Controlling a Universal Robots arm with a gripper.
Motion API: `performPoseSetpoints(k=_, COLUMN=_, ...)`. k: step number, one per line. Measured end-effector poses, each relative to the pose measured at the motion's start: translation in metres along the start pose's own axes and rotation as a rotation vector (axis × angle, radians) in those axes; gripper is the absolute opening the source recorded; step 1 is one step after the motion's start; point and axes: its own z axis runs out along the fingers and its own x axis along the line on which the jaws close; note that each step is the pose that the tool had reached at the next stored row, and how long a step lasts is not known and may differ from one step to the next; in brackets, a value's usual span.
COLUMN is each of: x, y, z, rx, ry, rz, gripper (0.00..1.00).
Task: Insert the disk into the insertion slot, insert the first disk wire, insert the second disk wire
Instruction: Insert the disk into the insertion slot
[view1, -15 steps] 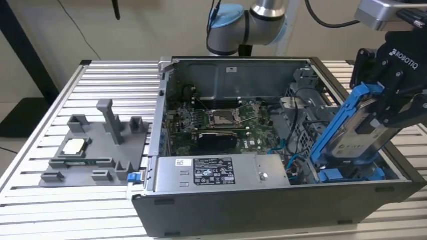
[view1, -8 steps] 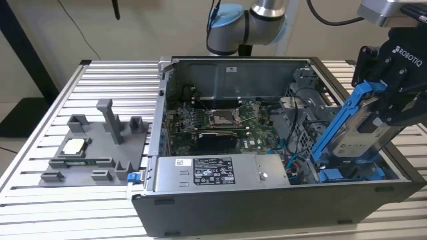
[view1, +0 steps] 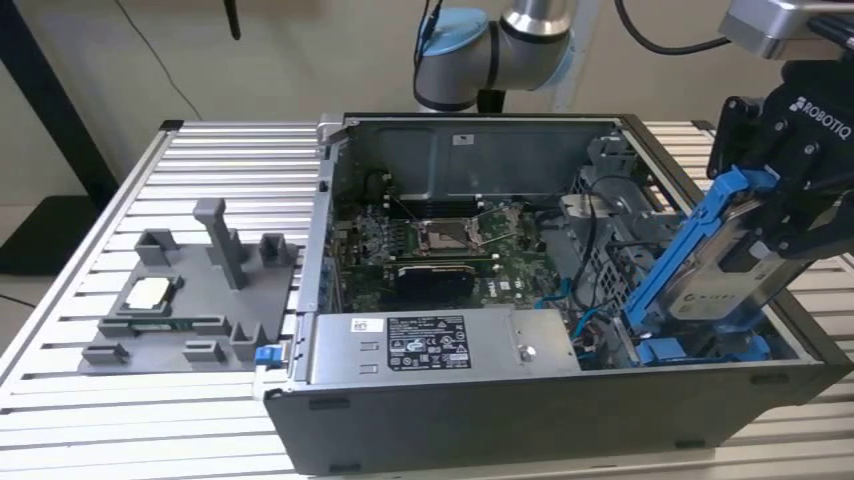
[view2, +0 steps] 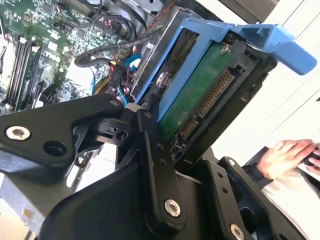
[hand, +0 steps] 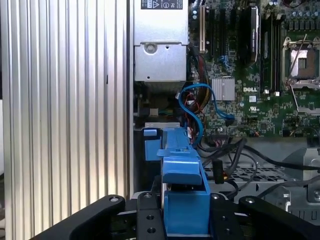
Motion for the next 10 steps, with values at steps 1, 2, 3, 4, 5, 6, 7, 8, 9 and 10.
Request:
performPoseSetpoints(k=1, x=0.0005, y=0.0000, z=0.0002, rx=0.0010, ry=0.0000, rz=0.000, gripper=0.33)
performPoseSetpoints(k=2, x=0.0010, y=0.0000, z=0.0003, rx=0.0018, ry=0.0002, rz=0.000, gripper=0.33)
performPoseSetpoints(k=3, x=0.0014, y=0.0002, z=0.0006, rx=0.0027, ry=0.0002, rz=0.000, gripper=0.33)
performPoseSetpoints(k=4, x=0.0015, y=0.0002, z=0.0014, rx=0.0032, ry=-0.0001, rz=0.000, gripper=0.33)
performPoseSetpoints(k=5, x=0.0015, y=0.0003, z=0.0023, rx=0.0037, ry=0.0001, rz=0.000, gripper=0.33)
performPoseSetpoints(k=6, x=0.0016, y=0.0003, z=0.0036, rx=0.0044, ry=0.0001, rz=0.000, gripper=0.33)
performPoseSetpoints(k=7, x=0.0016, y=0.0003, z=0.0050, rx=0.0051, ry=-0.0001, rz=0.000, gripper=0.33)
performPoseSetpoints(k=8, x=0.0016, y=0.0003, z=0.0063, rx=0.0063, ry=-0.0003, rz=0.000, gripper=0.33)
performPoseSetpoints(k=9, x=0.0016, y=0.0002, z=0.0077, rx=0.0081, ry=-0.0010, rz=0.000, gripper=0.33)
performPoseSetpoints(k=10, x=0.0016, y=0.0002, z=0.0090, rx=0.0099, ry=-0.0016, rz=0.000, gripper=0.33)
